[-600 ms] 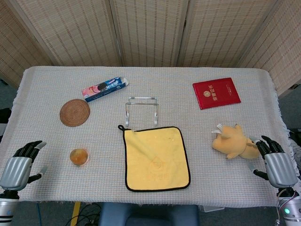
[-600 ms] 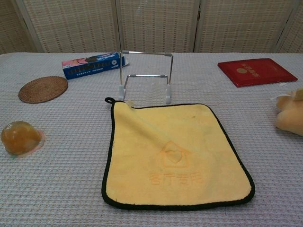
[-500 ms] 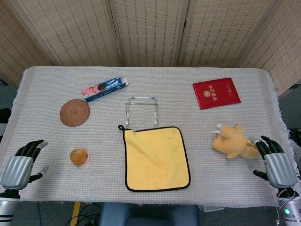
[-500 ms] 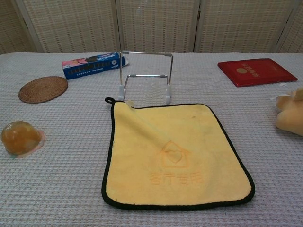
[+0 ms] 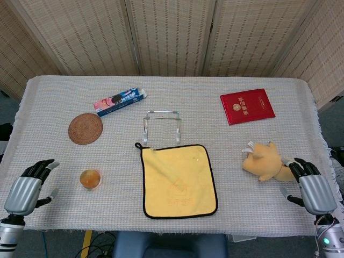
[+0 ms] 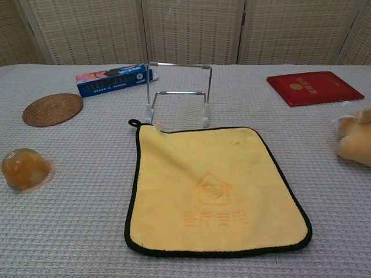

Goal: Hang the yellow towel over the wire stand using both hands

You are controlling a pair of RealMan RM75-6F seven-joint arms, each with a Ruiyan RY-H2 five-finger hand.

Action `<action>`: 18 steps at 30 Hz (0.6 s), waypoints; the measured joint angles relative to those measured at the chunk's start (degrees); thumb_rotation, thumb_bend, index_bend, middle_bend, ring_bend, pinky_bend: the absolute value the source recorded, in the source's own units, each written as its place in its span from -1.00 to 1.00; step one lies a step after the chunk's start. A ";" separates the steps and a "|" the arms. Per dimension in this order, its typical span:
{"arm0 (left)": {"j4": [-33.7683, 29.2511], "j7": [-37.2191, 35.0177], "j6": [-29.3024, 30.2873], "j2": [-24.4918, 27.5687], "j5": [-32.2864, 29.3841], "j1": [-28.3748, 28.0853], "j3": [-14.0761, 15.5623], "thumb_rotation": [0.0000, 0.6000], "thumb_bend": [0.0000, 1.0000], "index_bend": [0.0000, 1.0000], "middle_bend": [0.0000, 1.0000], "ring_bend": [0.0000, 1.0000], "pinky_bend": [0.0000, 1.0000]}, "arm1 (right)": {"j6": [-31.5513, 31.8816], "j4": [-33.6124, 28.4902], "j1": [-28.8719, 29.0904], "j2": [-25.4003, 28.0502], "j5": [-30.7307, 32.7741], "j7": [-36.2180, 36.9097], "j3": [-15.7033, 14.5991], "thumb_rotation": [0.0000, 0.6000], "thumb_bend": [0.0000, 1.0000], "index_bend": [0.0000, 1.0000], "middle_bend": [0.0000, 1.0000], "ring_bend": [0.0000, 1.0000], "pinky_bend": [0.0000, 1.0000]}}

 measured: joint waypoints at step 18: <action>2.95 -5.48 -0.75 -0.78 15.07 -6.00 3.33 1.00 -0.39 -0.25 0.19 0.14 0.53 | -5.50 -1.92 5.33 -0.31 -6.46 1.87 -1.80 1.00 -0.47 -0.56 -0.31 -0.50 -0.52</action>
